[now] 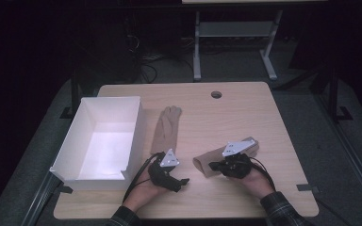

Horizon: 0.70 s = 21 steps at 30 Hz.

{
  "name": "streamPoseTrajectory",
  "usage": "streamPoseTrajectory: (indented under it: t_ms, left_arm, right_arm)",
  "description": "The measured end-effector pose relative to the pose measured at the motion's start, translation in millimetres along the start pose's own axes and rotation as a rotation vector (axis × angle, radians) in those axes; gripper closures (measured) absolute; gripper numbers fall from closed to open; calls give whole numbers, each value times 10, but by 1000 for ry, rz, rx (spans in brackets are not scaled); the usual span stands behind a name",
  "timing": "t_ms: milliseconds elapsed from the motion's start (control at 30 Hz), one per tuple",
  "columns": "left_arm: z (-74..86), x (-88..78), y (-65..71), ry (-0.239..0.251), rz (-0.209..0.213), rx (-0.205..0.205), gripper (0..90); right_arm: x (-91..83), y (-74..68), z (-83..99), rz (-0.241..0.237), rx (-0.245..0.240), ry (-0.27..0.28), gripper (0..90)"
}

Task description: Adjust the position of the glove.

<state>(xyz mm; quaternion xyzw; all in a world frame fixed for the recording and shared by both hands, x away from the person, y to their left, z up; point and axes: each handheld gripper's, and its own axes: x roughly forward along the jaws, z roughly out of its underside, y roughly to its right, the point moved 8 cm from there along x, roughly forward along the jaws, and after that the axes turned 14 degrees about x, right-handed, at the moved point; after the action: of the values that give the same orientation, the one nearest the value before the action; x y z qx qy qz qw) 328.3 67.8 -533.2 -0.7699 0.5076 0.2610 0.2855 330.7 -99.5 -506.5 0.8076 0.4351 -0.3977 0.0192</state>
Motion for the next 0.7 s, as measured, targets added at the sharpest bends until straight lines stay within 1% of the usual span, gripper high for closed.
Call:
streamPoseTrajectory:
  t_ms: [167,233,267,333,367,567,600,700]
  left_arm:
    - [3,-3,0,-4,1,2,126]
    - [2,-2,5,-3,3,-4,126]
    - [2,-2,6,-3,3,-5,126]
    - [2,-2,6,-3,3,-5,126]
    - [2,-2,5,-3,3,-4,126]
    - [2,-2,6,-3,4,-6,126]
    - [2,-2,6,-3,4,-5,126]
    - [2,-2,6,-3,4,-5,126]
  right_arm:
    - [107,40,33,20,8,-34,899]
    - [149,71,60,44,-14,-51,899]
    - [163,78,77,48,-16,-56,900]
    - [159,78,82,41,-6,-53,900]
    - [157,82,84,39,-14,-54,900]
    - [106,77,129,36,-16,-68,900]
    - [91,88,139,38,-25,-70,900]
    - [40,98,180,41,-17,-76,900]
